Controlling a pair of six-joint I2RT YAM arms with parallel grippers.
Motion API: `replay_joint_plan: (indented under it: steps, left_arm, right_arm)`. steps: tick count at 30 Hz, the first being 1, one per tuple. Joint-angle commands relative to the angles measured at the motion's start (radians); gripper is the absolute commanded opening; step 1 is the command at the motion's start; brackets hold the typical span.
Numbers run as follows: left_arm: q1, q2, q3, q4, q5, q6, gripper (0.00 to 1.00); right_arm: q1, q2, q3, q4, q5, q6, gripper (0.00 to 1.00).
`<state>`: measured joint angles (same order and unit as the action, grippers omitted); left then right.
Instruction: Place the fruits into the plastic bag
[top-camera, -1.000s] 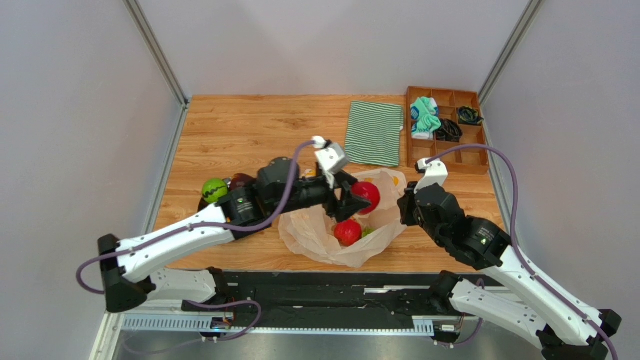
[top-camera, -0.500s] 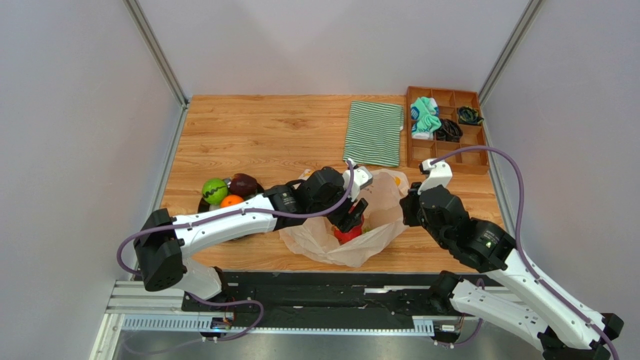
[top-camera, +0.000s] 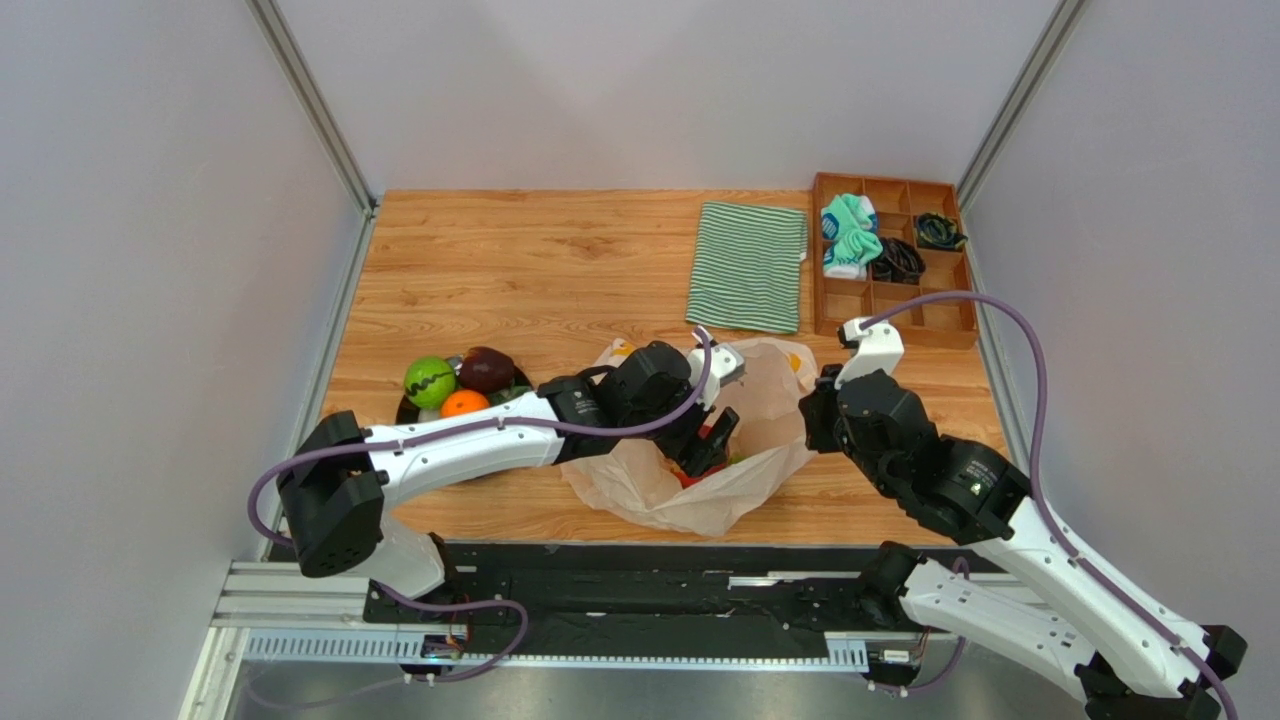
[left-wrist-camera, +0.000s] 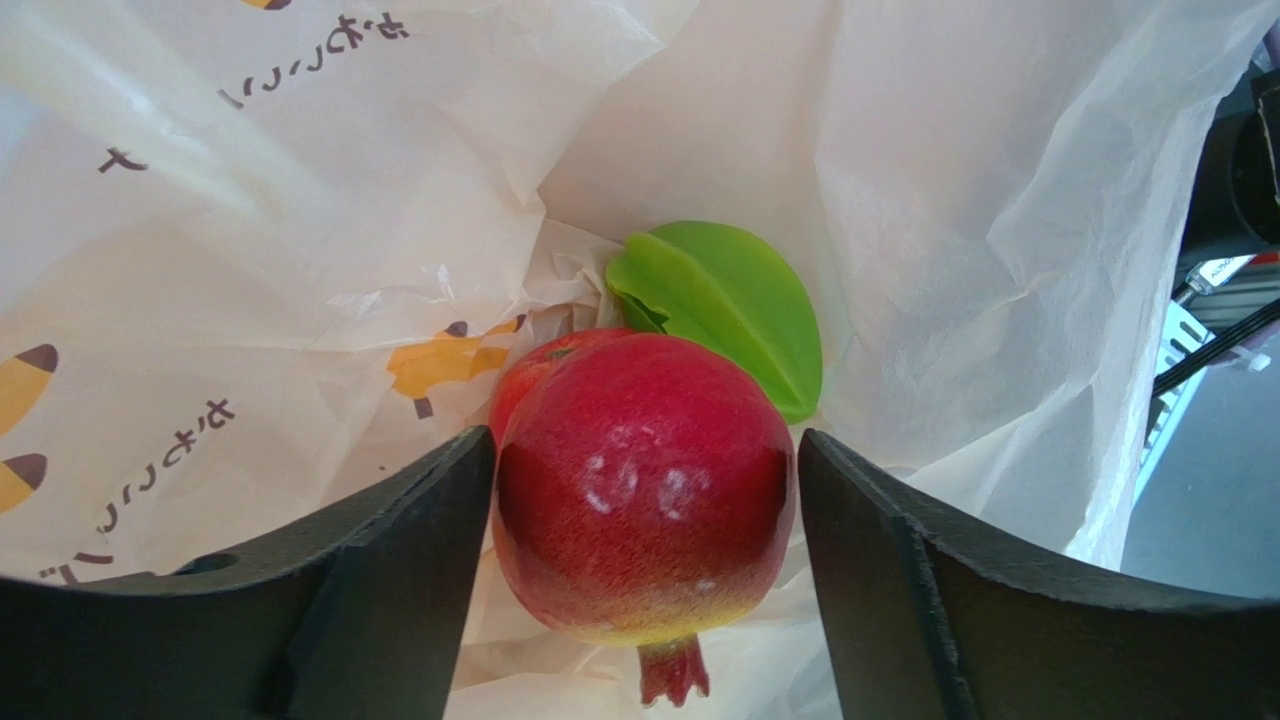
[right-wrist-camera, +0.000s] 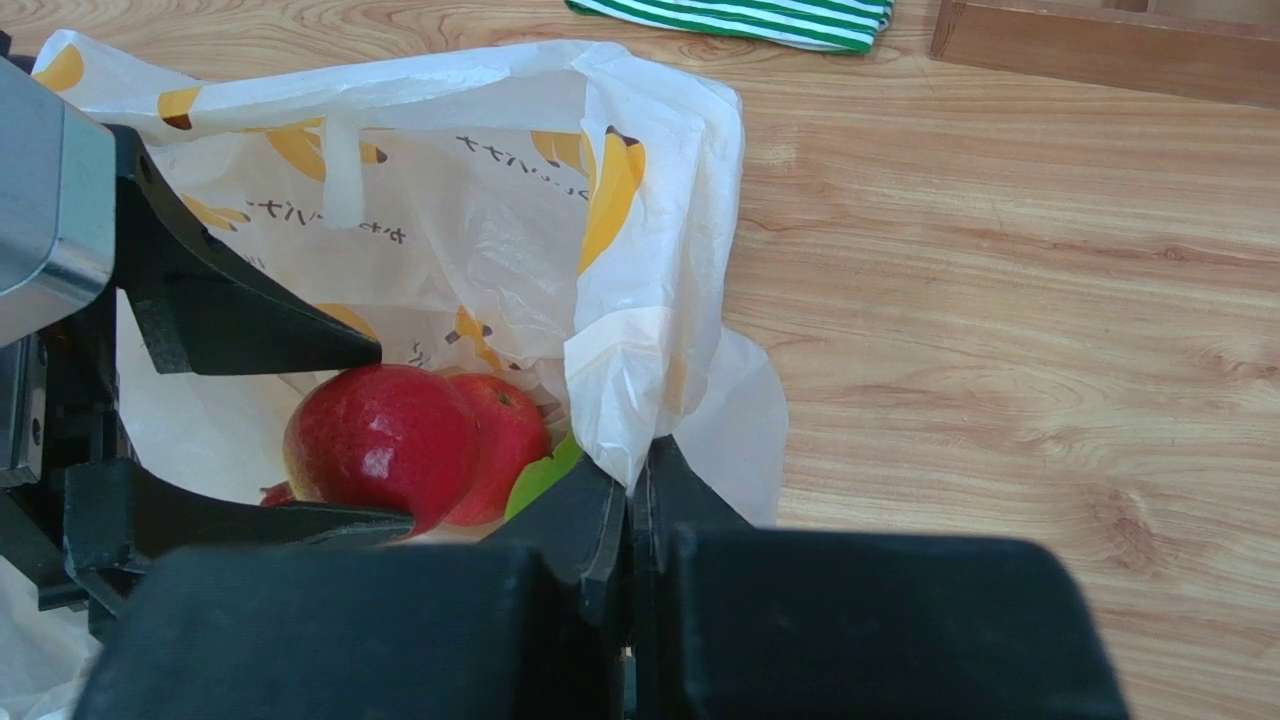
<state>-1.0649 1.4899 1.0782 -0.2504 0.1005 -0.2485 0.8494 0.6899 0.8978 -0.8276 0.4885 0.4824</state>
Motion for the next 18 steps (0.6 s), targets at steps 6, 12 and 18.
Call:
replay_joint_plan:
  steps: [6,12,18]
  left_arm:
    - [0.0,0.006,-0.003,0.039,0.03,-0.011,0.94]
    - [-0.001,-0.011,0.002,0.043,0.038,-0.005,0.96]
    - [-0.001,-0.065,0.011,0.059,0.071,0.018,0.96]
  right_arm:
    - [-0.003,-0.007,0.009,-0.002,0.021,0.013,0.0]
    - [-0.003,-0.009,0.007,-0.002,0.021,0.012,0.0]
    - [-0.001,-0.009,0.009,-0.002,0.021,0.013,0.0]
